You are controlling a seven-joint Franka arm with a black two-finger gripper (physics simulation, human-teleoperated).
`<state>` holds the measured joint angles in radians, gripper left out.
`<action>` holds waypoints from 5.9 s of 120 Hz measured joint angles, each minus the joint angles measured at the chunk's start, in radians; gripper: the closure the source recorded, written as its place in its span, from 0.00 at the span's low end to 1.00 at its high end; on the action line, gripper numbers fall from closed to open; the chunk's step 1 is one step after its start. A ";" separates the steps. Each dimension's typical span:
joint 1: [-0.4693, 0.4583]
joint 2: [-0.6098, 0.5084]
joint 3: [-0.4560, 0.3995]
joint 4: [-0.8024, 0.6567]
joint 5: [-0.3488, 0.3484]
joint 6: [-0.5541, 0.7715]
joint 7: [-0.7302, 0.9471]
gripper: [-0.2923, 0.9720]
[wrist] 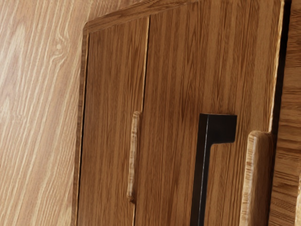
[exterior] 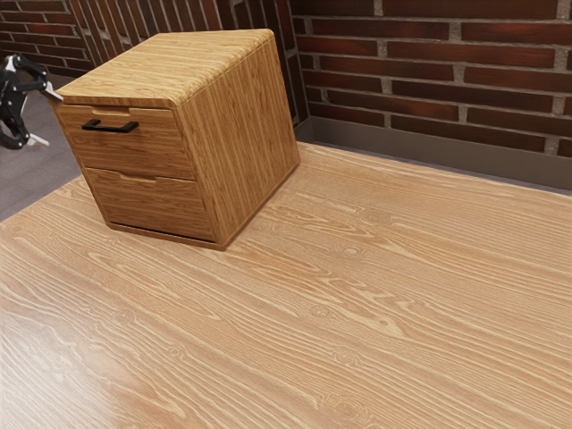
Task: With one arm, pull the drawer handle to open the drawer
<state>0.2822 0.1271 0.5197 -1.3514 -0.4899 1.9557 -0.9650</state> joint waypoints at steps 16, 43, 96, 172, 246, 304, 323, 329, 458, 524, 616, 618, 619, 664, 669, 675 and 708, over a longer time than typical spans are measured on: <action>0.001 0.018 -0.001 -0.017 0.009 0.070 0.057 0.29; 0.004 -0.005 -0.008 -0.031 0.037 0.090 0.115 0.36; 0.000 0.043 -0.045 -0.004 0.080 0.014 0.118 0.44; 0.009 0.110 -0.061 0.056 0.014 -0.020 0.074 0.52; 0.034 0.160 -0.060 0.085 -0.045 0.035 0.072 0.55; 0.060 0.179 -0.070 0.102 -0.067 0.056 0.079 0.57; 0.060 0.179 -0.084 0.101 -0.078 0.058 0.081 0.58; 0.059 0.179 -0.088 0.101 -0.080 0.058 0.082 0.58; 0.059 0.116 -0.084 0.030 -0.072 0.023 0.100 0.75; 0.058 0.013 -0.082 -0.095 -0.046 0.010 0.134 0.75; 0.056 -0.064 -0.064 -0.190 -0.028 0.001 0.178 0.75; 0.056 -0.065 -0.064 -0.190 -0.028 0.000 0.179 0.75; 0.054 -0.065 -0.062 -0.190 -0.027 -0.001 0.179 0.75; 0.062 -0.099 -0.033 -0.192 -0.026 -0.050 0.194 0.73; 0.059 -0.108 -0.030 -0.201 -0.026 -0.056 0.196 0.73; 0.063 -0.114 -0.031 -0.209 -0.025 -0.062 0.198 0.73; 0.071 -0.155 -0.033 -0.244 -0.017 -0.081 0.210 0.72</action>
<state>0.3532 -0.0276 0.4864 -1.5957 -0.5069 1.8751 -0.7546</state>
